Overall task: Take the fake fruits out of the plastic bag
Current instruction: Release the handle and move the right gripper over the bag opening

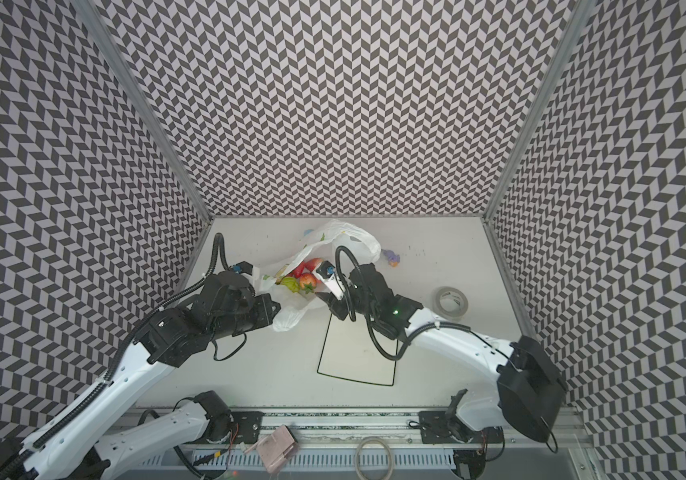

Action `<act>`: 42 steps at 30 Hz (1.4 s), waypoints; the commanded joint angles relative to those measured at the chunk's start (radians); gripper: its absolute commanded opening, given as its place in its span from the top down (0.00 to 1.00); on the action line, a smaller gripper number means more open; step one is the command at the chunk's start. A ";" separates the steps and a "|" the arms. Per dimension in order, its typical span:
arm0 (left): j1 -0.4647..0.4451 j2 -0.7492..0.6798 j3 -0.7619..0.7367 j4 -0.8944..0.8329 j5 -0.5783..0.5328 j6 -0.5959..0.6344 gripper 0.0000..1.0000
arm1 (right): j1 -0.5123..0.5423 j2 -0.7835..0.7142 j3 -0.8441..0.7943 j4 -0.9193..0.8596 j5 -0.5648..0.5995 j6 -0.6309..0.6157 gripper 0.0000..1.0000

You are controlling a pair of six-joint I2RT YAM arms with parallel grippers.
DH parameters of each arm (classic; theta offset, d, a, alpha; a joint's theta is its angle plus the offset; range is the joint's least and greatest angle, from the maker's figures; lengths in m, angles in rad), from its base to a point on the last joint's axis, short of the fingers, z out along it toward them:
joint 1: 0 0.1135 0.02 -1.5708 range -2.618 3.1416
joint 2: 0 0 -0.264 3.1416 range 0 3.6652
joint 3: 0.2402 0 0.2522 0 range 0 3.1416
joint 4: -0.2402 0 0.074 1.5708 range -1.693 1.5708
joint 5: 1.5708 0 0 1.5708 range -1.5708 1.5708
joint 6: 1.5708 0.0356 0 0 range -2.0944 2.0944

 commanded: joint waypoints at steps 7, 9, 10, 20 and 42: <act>0.007 -0.037 -0.012 -0.044 -0.041 0.013 1.00 | 0.025 0.151 0.043 0.178 0.228 -0.535 0.68; 0.007 -0.039 -0.012 -0.042 -0.039 0.014 1.00 | 0.028 0.199 0.025 0.244 0.302 -0.584 0.68; 0.006 -0.039 -0.013 -0.043 -0.038 0.016 1.00 | 0.030 0.225 0.031 0.258 0.327 -0.591 0.68; 0.005 -0.043 -0.017 -0.111 -0.025 -0.012 1.00 | 0.067 0.304 0.045 0.063 0.214 -0.573 0.67; 0.003 -0.084 -0.080 -0.112 0.021 -0.027 1.00 | 0.029 0.534 0.395 -0.154 0.186 0.618 0.59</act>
